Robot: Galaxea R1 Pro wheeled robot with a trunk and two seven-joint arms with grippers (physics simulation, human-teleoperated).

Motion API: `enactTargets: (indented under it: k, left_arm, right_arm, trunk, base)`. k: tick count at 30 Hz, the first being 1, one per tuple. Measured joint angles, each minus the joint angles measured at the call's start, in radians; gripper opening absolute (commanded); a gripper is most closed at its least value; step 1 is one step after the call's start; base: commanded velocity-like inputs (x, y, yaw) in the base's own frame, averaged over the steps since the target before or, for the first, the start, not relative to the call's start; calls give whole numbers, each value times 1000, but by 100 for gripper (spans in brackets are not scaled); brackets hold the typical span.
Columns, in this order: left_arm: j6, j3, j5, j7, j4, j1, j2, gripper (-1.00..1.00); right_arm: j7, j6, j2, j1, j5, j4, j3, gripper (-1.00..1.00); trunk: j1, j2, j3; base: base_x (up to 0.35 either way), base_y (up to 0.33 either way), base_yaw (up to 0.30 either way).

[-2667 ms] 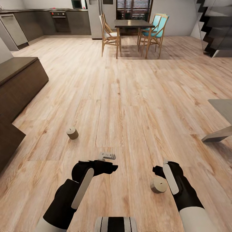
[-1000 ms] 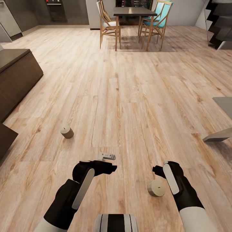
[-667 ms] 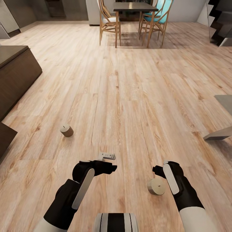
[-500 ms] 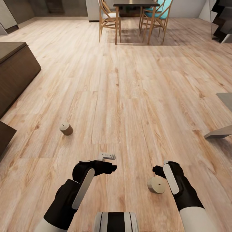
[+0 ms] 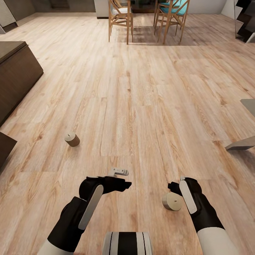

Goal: Place each of the two pumpkins and all three candles from the living room inside a cabinet in the living room (use any cabinet), then make sure every cabinet is closed, and position the cauldron so it is next to a table in the living room.

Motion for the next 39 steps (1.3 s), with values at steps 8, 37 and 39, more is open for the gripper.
enactTargets:
  k: [8,37,39]
  left_arm:
    - [0,8,20,-211,-25,-1,81,100]
    - [0,130,11,-790,-50,-1,231,100]
    - [0,130,10,-799,-50,-1,231,100]
  right_arm:
    - [0,-2,0,0,0,0,0,100]
    - [1,-3,0,0,-5,0,2,100]
    - [0,-3,0,0,-6,0,2,100]
  trunk:
    - [0,0,0]
    - [2,-1,-15]
    - [2,-1,-15]
  base:
    - [0,0,0]
    - [0,0,0]
    - [0,0,0]
